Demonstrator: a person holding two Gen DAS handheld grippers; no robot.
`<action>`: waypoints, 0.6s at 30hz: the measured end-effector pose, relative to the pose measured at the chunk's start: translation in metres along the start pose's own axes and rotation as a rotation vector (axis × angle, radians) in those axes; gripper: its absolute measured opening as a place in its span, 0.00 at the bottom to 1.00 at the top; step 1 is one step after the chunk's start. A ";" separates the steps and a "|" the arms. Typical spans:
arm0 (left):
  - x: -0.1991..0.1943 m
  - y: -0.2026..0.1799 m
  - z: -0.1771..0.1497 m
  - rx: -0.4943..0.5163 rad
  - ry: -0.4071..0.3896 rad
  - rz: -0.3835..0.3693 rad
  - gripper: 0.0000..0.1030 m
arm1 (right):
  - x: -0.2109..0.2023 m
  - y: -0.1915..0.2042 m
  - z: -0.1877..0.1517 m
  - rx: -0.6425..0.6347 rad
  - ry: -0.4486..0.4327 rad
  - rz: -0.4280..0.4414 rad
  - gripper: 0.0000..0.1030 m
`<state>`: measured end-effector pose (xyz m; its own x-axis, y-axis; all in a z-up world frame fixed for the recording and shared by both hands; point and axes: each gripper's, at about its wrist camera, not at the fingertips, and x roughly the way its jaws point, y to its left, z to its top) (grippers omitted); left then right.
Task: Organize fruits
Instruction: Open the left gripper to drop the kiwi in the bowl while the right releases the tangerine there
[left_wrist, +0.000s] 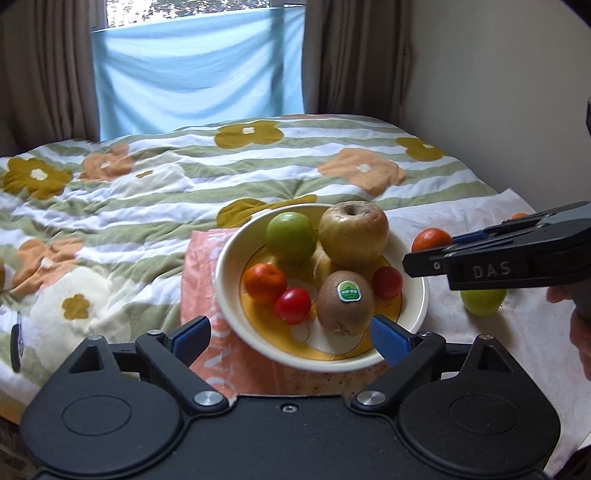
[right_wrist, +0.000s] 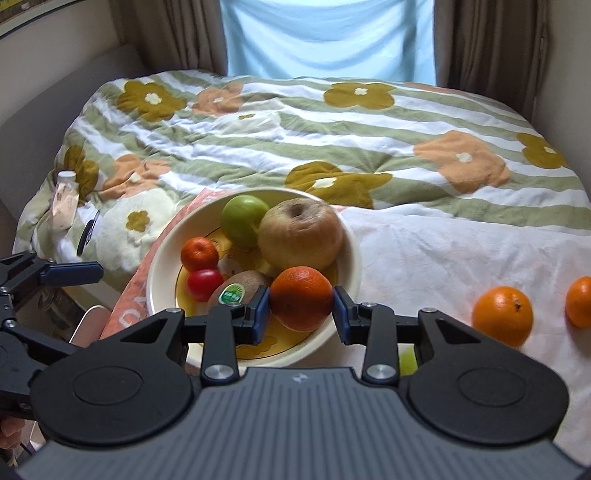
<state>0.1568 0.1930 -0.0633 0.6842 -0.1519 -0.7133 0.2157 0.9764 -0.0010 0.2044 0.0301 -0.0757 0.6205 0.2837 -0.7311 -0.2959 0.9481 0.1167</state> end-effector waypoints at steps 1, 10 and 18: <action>-0.002 0.002 -0.002 -0.010 0.000 0.008 0.93 | 0.003 0.002 -0.001 -0.006 0.007 0.006 0.49; -0.011 0.003 -0.018 -0.026 0.010 0.035 0.93 | 0.027 0.010 -0.015 -0.034 0.061 0.031 0.50; -0.018 0.001 -0.017 -0.027 -0.006 0.021 0.93 | -0.005 0.007 -0.018 -0.037 -0.048 -0.009 1.00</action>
<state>0.1328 0.1988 -0.0620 0.6925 -0.1316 -0.7093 0.1818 0.9833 -0.0050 0.1857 0.0331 -0.0833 0.6570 0.2823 -0.6990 -0.3163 0.9449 0.0842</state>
